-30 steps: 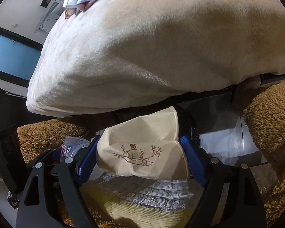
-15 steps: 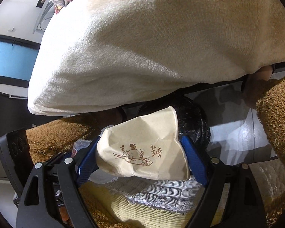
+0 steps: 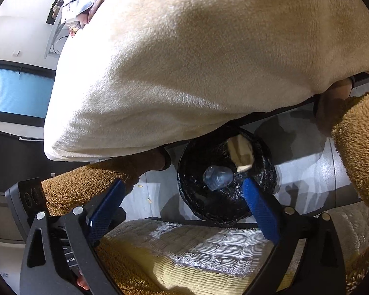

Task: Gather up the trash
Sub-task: 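Open the left tool over the bin dropping the cup while the right tool drops the bag, then move both open tools back over the trash pile on the bed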

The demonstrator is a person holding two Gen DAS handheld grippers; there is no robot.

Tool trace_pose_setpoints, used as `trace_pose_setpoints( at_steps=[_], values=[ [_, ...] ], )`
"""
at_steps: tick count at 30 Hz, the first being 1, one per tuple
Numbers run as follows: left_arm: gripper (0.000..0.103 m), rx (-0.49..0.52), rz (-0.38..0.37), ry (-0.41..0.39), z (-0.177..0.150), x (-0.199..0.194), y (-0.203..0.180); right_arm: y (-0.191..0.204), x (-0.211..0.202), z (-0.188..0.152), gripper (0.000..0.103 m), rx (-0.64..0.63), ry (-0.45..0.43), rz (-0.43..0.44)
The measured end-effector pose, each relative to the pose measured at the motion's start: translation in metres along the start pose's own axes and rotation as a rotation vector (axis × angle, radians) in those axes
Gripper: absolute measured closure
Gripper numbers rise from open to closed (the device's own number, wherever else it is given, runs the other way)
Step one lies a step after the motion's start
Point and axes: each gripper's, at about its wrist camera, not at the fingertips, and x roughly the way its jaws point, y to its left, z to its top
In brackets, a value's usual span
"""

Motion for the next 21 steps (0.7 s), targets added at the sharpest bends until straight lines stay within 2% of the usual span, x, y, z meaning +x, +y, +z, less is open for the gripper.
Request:
trace_pose_setpoints(
  at_steps=[9, 13, 17, 21],
  values=[
    [0.021, 0.014, -0.026, -0.105, 0.0, -0.025, -0.003, 0.005, -0.022, -0.006, 0.008, -0.055, -0.066, 0.009],
    [0.02, 0.044, -0.045, -0.178, -0.001, -0.044, -0.008, 0.02, -0.047, -0.012, 0.008, -0.15, -0.15, 0.027],
    [0.02, 0.073, -0.059, -0.251, 0.001, -0.064, -0.008, 0.042, -0.08, -0.017, 0.008, -0.286, -0.28, 0.04],
    [0.02, 0.095, -0.064, -0.316, 0.01, -0.082, -0.007, 0.059, -0.107, -0.011, 0.008, -0.411, -0.379, 0.024]
  ],
)
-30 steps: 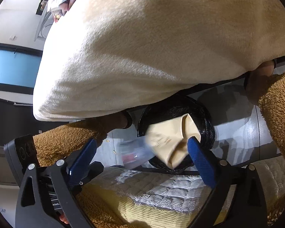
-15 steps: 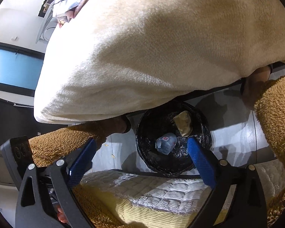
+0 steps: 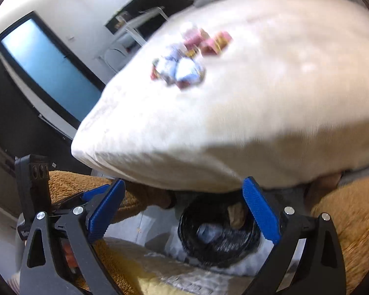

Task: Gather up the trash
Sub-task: 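Move both open tools back over the trash pile on the bed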

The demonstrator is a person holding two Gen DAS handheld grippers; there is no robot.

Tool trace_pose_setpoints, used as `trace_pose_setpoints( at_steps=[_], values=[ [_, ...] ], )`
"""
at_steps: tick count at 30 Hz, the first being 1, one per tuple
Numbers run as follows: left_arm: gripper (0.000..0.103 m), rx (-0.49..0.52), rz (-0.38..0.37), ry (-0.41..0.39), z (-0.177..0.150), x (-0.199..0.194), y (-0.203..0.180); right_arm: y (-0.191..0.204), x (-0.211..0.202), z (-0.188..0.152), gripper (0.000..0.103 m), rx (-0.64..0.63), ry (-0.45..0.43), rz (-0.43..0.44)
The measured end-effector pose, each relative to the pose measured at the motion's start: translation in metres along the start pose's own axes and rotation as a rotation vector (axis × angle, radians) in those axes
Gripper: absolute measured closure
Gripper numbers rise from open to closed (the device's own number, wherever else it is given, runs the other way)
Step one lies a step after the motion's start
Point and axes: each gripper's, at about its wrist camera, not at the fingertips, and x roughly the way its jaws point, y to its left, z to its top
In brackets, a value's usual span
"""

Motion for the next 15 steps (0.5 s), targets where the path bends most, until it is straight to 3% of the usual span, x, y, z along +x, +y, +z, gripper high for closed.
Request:
trace_pose_setpoints(
  at_steps=[6, 15],
  values=[
    [0.02, 0.056, 0.038, -0.078, 0.038, -0.016, 0.002, -0.002, -0.009, 0.045, 0.008, -0.162, -0.061, -0.057],
    [0.02, 0.102, 0.099, -0.115, 0.116, -0.005, 0.021, -0.039, 0.025, 0.118, 0.008, -0.203, -0.043, -0.106]
  ],
)
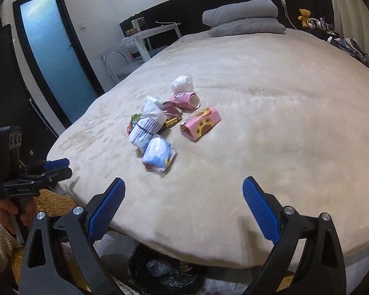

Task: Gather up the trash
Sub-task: 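Move both open tools back over the trash pile on the bed, then grasp the red-green snack bag with the left tool while the right tool grasps the pink paw-print box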

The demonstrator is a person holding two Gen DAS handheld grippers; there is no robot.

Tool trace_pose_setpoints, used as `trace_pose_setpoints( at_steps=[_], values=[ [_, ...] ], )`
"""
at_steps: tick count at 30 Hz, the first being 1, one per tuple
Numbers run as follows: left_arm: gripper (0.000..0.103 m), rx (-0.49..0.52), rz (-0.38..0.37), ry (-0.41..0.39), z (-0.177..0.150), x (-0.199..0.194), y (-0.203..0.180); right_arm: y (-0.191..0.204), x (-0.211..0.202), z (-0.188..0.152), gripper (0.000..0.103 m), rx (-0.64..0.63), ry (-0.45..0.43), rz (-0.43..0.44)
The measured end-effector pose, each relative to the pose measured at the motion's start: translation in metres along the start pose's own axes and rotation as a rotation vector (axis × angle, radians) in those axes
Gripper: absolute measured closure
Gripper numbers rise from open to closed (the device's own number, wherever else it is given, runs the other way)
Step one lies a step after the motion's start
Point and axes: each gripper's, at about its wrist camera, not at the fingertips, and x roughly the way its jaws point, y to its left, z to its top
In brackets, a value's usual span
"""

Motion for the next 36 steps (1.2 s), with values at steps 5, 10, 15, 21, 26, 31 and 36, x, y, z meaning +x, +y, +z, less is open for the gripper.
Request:
trace_pose_setpoints(
  at_steps=[5, 10, 15, 21, 26, 31, 36],
  values=[
    [0.02, 0.035, 0.014, 0.025, 0.031, 0.031, 0.0, -0.005, 0.026, 0.022, 0.008, -0.075, 0.024, -0.004],
    [0.02, 0.092, 0.031, 0.036, 0.059, 0.058, -0.006, -0.011, 0.049, 0.042, 0.008, -0.137, 0.033, -0.02],
    [0.02, 0.116, 0.026, 0.047, 0.081, 0.081, -0.009, -0.019, 0.073, 0.057, 0.008, -0.183, 0.048, -0.027],
    [0.02, 0.181, 0.04, 0.083, 0.088, 0.105, -0.019, -0.021, 0.1, 0.066, 0.008, -0.246, 0.089, 0.012],
    [0.02, 0.208, 0.025, 0.111, 0.092, 0.117, -0.026, -0.012, 0.115, 0.066, 0.008, -0.306, 0.113, 0.034],
    [0.02, 0.217, 0.016, 0.138, 0.095, 0.129, -0.03, -0.012, 0.129, 0.068, 0.008, -0.334, 0.128, 0.02],
    [0.021, 0.209, 0.013, 0.175, 0.096, 0.14, -0.028, -0.012, 0.142, 0.069, 0.008, -0.367, 0.145, 0.015]
  ],
)
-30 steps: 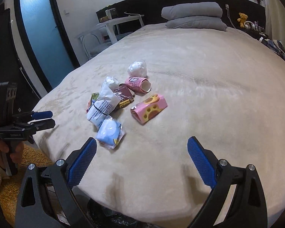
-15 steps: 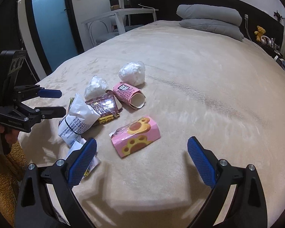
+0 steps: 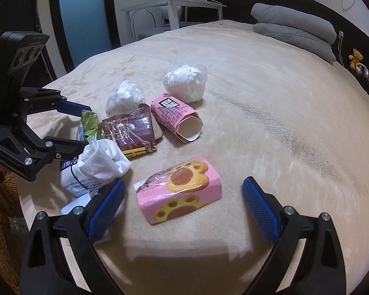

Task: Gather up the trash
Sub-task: 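Grasp the red-green snack bag with the left tool while the right tool grasps the pink paw-print box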

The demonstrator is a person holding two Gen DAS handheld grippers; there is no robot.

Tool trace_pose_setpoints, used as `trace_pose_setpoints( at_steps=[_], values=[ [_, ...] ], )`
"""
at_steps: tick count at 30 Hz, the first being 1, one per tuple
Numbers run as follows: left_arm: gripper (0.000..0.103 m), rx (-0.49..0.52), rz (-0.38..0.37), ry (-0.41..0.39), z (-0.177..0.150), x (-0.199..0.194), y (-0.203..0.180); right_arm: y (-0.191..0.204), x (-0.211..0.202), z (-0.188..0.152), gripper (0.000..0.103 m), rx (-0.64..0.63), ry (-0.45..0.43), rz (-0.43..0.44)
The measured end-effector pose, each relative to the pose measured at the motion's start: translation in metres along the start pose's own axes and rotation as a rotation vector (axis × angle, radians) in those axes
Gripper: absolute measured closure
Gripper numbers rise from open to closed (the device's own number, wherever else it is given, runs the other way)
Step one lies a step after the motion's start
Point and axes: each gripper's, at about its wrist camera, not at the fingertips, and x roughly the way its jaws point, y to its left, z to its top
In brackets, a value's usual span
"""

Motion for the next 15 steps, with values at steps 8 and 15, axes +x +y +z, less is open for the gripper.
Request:
trace_pose_setpoints(
  at_steps=[8, 15],
  values=[
    [0.037, -0.003, 0.015, -0.01, -0.002, 0.002, 0.004, -0.001, 0.002, 0.005, 0.037, -0.026, -0.009, -0.015],
    [0.039, 0.01, 0.023, -0.043, -0.002, -0.012, 0.002, -0.005, -0.012, 0.006, 0.038, 0.011, -0.043, -0.034]
  ],
)
